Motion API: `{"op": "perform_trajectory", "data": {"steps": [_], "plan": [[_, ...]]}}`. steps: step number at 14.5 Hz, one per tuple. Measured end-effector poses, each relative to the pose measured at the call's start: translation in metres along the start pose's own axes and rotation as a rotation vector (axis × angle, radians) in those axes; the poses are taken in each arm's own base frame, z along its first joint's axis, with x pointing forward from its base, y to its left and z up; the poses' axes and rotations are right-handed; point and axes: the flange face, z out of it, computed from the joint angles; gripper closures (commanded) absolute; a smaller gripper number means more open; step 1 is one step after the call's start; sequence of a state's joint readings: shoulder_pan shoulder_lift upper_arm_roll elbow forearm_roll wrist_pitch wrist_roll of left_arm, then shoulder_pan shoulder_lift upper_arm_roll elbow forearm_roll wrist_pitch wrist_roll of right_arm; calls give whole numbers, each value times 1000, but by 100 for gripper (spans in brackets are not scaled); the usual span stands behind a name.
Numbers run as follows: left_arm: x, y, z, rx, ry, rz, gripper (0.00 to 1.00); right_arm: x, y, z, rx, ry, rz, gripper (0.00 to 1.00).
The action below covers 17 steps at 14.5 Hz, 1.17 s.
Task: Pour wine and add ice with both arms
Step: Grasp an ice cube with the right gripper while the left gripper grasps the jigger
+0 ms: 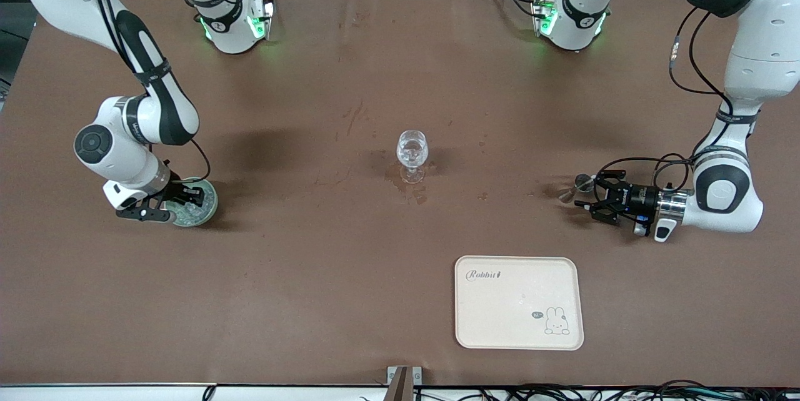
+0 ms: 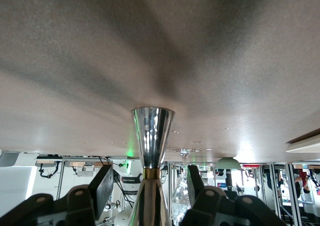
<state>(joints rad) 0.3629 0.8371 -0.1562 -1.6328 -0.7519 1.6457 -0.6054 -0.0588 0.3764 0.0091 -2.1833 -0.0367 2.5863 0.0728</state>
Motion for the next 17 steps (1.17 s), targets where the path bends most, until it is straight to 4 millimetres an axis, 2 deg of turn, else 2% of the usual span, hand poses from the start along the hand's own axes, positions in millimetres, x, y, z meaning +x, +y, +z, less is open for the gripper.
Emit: {"op": "perform_trajectory", "data": {"steps": [4, 6, 9, 12, 17], "plan": [[1, 0, 4, 0, -9, -3, 40, -1, 0, 1, -1, -12, 0, 57], [1, 1, 6, -16, -25, -8, 43, -1, 0, 1, -1, -14, 0, 65], [4, -1, 11, -17, -36, -16, 48, -1, -1, -1, -1, -15, -1, 87], [6, -2, 13, -16, -40, -20, 57, -1, -1, -1, -1, -15, -1, 95], [6, 0, 13, -32, -53, -23, 82, 7, -1, -9, -2, -25, 0, 99]]}}
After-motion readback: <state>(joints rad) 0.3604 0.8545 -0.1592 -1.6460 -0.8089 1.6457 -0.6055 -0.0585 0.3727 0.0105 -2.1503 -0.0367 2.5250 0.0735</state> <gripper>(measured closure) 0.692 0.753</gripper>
